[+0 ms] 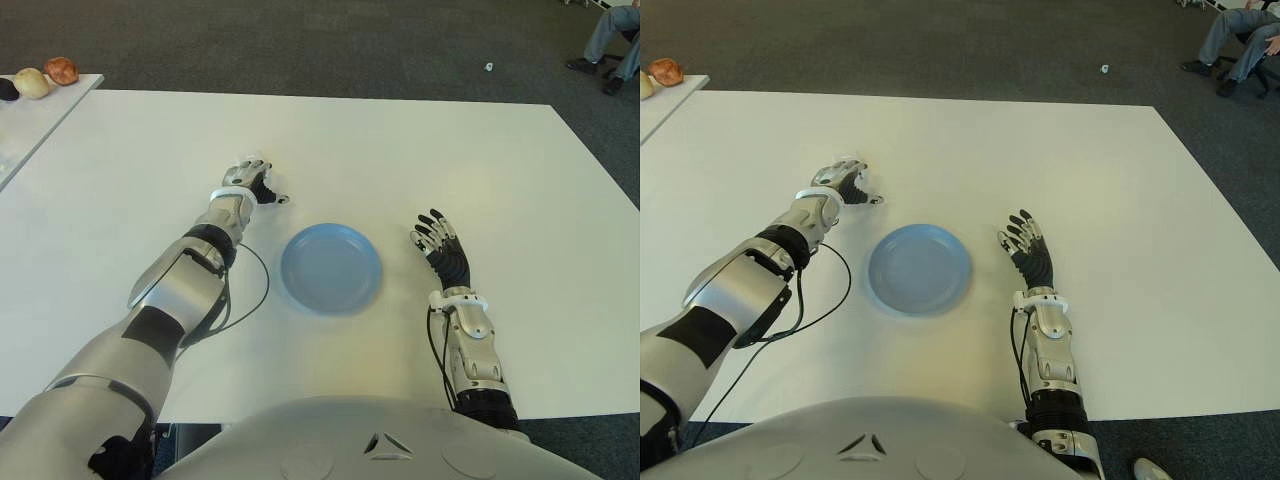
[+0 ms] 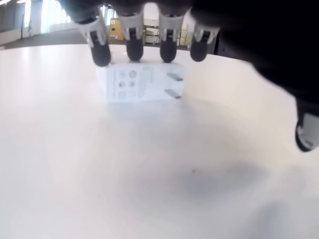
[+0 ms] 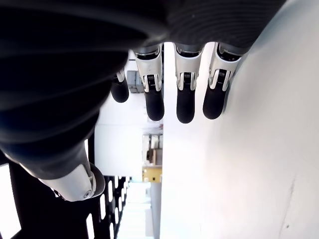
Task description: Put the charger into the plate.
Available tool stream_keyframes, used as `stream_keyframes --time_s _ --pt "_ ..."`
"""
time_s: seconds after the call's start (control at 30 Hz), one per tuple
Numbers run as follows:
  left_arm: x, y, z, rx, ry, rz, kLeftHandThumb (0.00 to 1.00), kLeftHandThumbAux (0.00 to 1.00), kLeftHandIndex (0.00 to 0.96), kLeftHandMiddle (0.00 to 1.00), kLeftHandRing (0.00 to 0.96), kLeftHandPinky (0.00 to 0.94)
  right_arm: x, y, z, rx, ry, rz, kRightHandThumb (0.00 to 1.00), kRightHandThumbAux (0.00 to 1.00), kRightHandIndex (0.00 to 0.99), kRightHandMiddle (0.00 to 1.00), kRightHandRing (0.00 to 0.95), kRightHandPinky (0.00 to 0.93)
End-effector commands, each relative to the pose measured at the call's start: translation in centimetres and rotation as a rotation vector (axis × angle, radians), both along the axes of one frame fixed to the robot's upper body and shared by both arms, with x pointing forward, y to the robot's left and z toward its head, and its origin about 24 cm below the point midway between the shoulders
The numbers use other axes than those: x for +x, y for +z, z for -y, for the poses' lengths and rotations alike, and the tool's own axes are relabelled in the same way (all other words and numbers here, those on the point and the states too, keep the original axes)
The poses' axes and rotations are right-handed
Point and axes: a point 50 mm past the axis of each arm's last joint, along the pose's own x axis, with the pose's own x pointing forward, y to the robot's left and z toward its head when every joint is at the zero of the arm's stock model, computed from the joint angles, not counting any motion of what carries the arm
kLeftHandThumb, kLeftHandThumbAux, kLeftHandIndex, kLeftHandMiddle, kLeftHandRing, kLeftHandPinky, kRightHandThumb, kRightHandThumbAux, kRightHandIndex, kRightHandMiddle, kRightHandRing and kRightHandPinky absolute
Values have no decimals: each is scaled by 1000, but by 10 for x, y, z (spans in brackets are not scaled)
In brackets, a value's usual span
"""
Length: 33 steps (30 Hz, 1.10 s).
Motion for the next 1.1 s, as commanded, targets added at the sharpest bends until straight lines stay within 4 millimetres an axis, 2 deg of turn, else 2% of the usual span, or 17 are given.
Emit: stream_keyframes --time_s 0.03,0.6,1.1 --pt "-30 -39 -9 -26 38 -223 0 347 0 0 0 0 -5 -5 4 15 -11 -38 64 676 52 178 166 171" --pt "-36 -45 -11 -47 20 -328 0 310 0 0 0 0 -4 -3 5 18 -10 -37 64 682 52 187 174 172" --pt "-38 -36 -37 -101 -35 -566 0 311 0 0 0 0 -2 1 3 18 -14 -16 40 685 51 194 181 177"
